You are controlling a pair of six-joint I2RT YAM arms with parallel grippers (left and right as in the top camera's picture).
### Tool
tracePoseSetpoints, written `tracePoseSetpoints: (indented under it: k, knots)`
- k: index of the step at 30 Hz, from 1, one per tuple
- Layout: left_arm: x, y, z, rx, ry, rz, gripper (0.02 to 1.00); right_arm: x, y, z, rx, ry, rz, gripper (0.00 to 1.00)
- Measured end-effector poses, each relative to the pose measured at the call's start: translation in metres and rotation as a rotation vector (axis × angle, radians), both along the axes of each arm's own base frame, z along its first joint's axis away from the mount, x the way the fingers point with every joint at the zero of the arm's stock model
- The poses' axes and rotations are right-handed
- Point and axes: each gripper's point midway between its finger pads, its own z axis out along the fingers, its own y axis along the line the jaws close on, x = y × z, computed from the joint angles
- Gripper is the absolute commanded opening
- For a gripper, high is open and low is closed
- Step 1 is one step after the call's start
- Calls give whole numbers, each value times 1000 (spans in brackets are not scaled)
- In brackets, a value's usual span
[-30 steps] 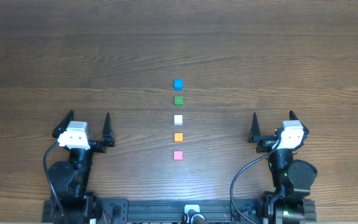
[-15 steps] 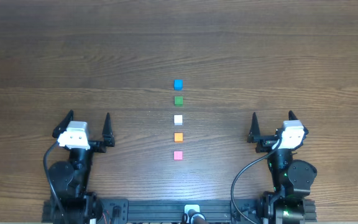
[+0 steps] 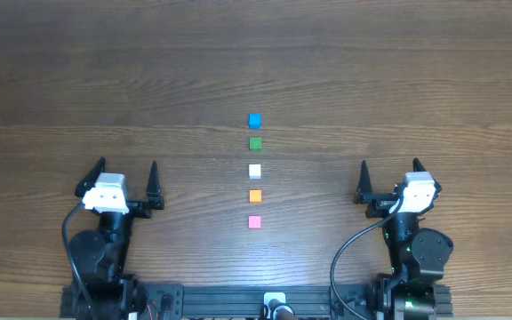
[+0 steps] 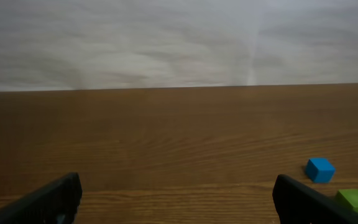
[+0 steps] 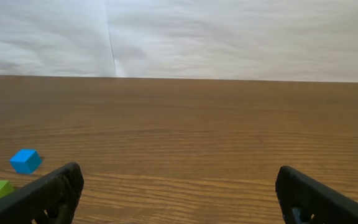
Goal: Stack Cubes
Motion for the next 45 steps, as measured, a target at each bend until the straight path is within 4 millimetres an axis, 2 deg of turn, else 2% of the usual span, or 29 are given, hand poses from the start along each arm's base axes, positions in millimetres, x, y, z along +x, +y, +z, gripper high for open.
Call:
tracePoseSetpoints:
  k: [17, 24, 26, 28, 31, 35, 40, 45]
  knots:
    - [0, -2, 0, -1, -1, -11, 1000, 0, 0, 0, 0, 0, 0, 991]
    - [-2, -17, -1, -86, 58, -86, 998, 0, 0, 0, 0, 0, 0, 991]
    - [-3, -26, 7, -133, 113, -124, 1000, 0, 0, 0, 0, 0, 1, 993]
    - [-5, -35, 25, -190, 176, -164, 998, 0, 0, 0, 0, 0, 1, 993]
    - [-10, -49, 65, -276, 255, -229, 996, 0, 0, 0, 0, -1, 0, 991]
    - [-21, -62, 106, -399, 410, -273, 993, 0, 0, 0, 0, -1, -2, 991]
    - [-35, -76, 127, -513, 673, -271, 967, 0, 0, 0, 0, -1, -2, 993]
    - [-27, -99, 132, -534, 819, -324, 985, 0, 0, 0, 0, -1, -2, 993]
